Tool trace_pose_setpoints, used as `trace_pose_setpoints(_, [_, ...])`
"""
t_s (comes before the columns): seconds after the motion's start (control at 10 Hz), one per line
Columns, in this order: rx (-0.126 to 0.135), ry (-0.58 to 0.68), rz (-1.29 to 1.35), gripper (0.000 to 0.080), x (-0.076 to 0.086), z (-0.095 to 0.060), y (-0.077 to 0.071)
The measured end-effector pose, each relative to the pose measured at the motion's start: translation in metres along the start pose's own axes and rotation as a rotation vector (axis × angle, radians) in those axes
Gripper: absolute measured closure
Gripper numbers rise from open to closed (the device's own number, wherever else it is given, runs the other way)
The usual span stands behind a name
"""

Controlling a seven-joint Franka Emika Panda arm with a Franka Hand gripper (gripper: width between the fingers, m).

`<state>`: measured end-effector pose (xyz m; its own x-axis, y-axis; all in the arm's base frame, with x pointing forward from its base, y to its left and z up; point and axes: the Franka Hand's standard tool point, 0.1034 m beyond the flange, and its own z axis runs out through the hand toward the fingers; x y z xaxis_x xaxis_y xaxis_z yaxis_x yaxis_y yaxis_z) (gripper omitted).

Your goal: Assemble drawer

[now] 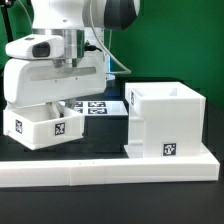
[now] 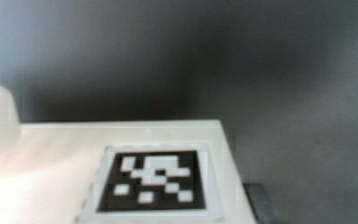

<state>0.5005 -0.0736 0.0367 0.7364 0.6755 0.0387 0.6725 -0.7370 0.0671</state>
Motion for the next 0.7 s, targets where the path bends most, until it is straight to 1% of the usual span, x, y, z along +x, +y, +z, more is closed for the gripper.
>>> trace_pose_setpoints(0.2, [-0.003,-0.011,-0.169,0.0757,-0.003,0.001,0.001])
trace_pose_setpoints(0.3, [-0.003,-0.014,-0.204,0.0757,-0.003,0.002,0.0])
trace_pose_setpoints(0.4, [0.0,-0.027,-0.322,0.0757,0.0,0.004,-0.006])
trace_pose_setpoints(0.5, [0.006,-0.034,-0.393,0.0757,0.006,0.004,-0.012])
trace_pose_setpoints(0.6, [0.025,-0.048,-0.487,0.0757,0.012,0.006,-0.016])
trace_pose_setpoints(0.7, [0.038,-0.055,-0.552,0.0757,0.02,0.009,-0.016])
